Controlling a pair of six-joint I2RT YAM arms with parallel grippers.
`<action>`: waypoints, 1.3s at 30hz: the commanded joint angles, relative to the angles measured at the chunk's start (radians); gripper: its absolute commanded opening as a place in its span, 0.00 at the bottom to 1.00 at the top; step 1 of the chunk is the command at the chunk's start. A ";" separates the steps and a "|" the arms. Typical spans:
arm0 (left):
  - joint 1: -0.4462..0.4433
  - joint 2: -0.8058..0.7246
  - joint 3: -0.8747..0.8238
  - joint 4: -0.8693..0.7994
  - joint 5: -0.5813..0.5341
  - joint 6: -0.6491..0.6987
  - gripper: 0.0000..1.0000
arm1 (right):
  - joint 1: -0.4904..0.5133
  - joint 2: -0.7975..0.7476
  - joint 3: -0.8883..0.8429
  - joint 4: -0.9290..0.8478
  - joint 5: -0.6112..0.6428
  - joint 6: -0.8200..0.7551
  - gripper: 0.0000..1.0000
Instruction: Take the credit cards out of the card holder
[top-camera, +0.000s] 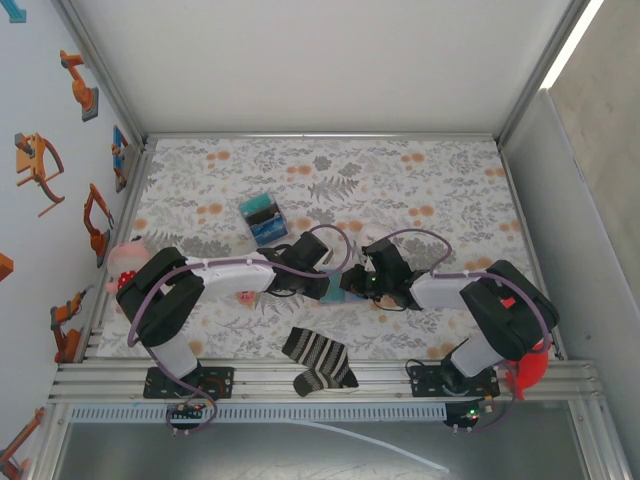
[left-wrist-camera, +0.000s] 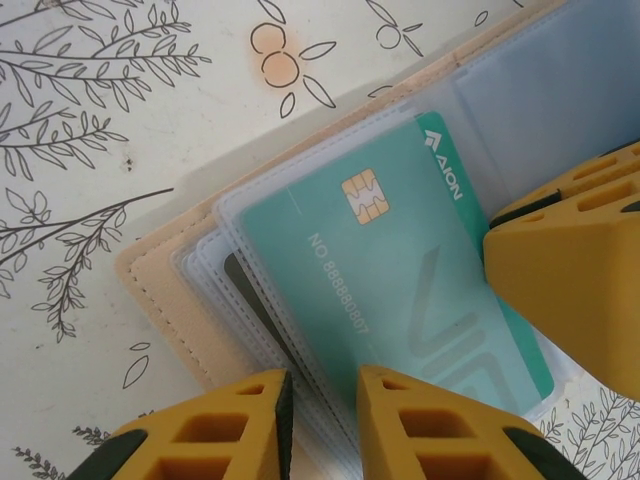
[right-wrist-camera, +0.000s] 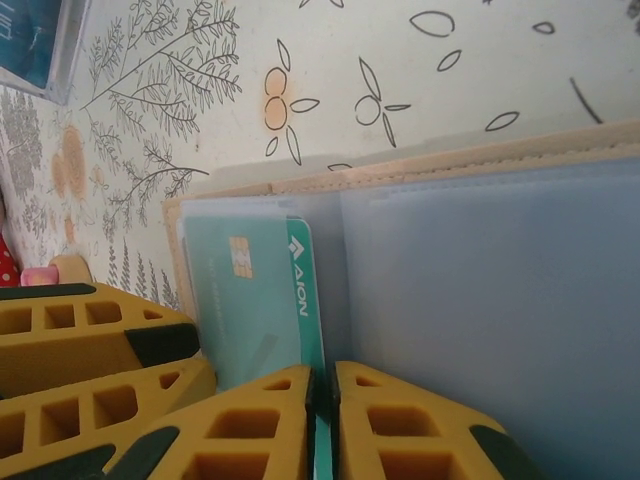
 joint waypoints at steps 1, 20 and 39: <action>-0.009 0.032 0.014 -0.050 -0.009 0.018 0.21 | 0.002 0.014 -0.008 0.018 -0.009 0.009 0.08; -0.009 0.002 0.027 -0.086 -0.053 0.027 0.29 | -0.029 -0.114 0.035 -0.228 0.082 -0.085 0.00; -0.009 -0.086 0.000 -0.085 -0.101 -0.009 0.46 | 0.006 -0.121 0.059 -0.211 0.016 -0.099 0.14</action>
